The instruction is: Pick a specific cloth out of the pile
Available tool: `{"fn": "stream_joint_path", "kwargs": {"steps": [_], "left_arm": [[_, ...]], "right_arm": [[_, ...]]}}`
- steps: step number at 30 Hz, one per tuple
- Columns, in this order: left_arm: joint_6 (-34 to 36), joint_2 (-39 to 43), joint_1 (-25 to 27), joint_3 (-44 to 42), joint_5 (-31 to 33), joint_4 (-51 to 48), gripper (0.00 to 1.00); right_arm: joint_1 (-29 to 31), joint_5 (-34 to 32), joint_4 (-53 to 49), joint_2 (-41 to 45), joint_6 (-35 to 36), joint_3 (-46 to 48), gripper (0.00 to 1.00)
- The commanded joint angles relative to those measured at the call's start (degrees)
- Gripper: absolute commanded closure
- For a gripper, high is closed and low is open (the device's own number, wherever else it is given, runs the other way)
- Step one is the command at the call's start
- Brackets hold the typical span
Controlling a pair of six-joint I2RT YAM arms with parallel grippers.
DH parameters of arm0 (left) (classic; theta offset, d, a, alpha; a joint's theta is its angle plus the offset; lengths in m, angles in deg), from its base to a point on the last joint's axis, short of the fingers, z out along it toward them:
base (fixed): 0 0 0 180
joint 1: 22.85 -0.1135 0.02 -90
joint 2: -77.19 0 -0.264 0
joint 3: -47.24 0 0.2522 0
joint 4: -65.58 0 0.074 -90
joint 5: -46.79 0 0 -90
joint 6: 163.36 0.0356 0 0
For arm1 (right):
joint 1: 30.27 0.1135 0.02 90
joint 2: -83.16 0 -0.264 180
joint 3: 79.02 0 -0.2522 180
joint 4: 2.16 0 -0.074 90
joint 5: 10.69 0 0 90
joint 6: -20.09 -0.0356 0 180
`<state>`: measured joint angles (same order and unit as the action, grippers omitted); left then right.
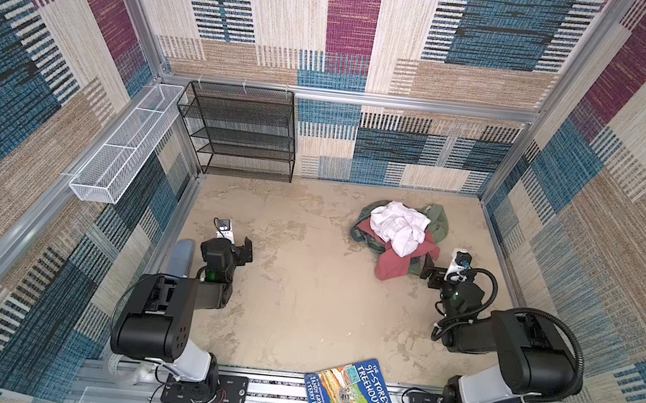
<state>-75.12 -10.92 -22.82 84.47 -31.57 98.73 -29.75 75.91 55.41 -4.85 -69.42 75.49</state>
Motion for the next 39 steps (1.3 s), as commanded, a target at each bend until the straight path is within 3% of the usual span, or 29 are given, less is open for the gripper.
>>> {"fn": "stream_joint_path", "kwargs": {"steps": [1, 37, 39], "left_arm": [[-0.26, 0.16, -0.03, 0.0, -0.04, 1.33, 0.0], [-0.17, 0.12, -0.03, 0.18, -0.21, 1.1, 0.0], [-0.17, 0.16, -0.03, 0.11, -0.21, 1.24, 0.13]], "right_arm": [[0.0, 0.38, 2.76, 0.07, 0.56, -0.04, 0.0], [0.01, 0.46, 2.54, 0.03, 0.46, -0.18, 0.0], [-0.07, 0.46, 2.74, 0.1, 0.46, -0.06, 0.0]]}}
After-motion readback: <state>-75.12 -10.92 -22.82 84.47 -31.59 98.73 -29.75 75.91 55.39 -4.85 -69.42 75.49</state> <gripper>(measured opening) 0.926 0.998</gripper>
